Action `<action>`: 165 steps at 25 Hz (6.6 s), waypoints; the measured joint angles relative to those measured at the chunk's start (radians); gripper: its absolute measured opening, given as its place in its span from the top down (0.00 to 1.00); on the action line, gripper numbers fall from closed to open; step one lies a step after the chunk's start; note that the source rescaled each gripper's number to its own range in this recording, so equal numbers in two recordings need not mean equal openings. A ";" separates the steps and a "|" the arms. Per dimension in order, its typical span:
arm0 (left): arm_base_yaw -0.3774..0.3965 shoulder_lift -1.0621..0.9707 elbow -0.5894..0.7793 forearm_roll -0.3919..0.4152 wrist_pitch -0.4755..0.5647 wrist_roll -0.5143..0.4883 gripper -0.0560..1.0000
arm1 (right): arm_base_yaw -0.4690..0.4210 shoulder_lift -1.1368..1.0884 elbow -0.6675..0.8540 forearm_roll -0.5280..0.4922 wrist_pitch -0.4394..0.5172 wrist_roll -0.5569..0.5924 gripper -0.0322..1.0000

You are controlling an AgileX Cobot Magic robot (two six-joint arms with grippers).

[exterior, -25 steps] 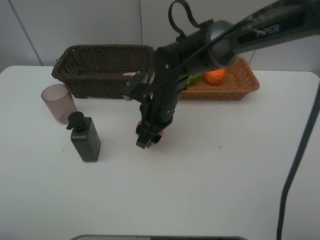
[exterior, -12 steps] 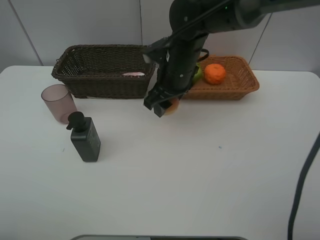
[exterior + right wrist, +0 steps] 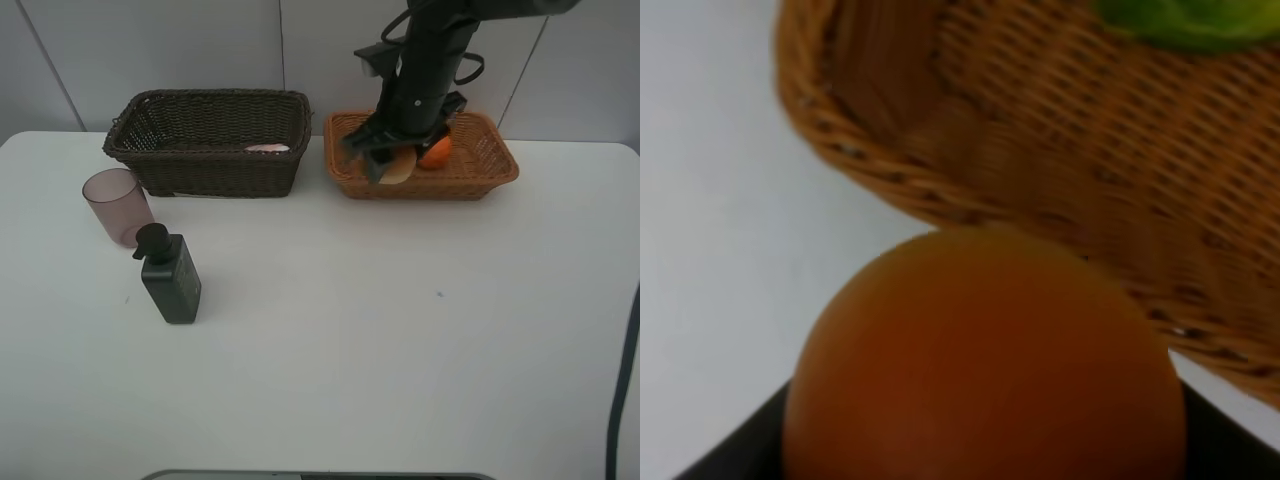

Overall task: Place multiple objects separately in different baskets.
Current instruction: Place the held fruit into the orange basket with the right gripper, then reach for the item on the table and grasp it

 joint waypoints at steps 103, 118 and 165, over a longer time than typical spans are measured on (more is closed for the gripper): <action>0.000 0.000 0.000 0.000 0.000 0.000 0.03 | 0.109 -1.900 0.994 0.086 0.202 0.036 0.12; 0.000 0.000 0.000 0.000 0.000 0.000 0.03 | -0.044 -1.947 1.097 0.070 0.048 0.032 0.12; 0.000 0.000 0.000 0.000 0.000 0.000 0.03 | -0.536 -2.040 1.101 0.114 0.045 -0.057 0.12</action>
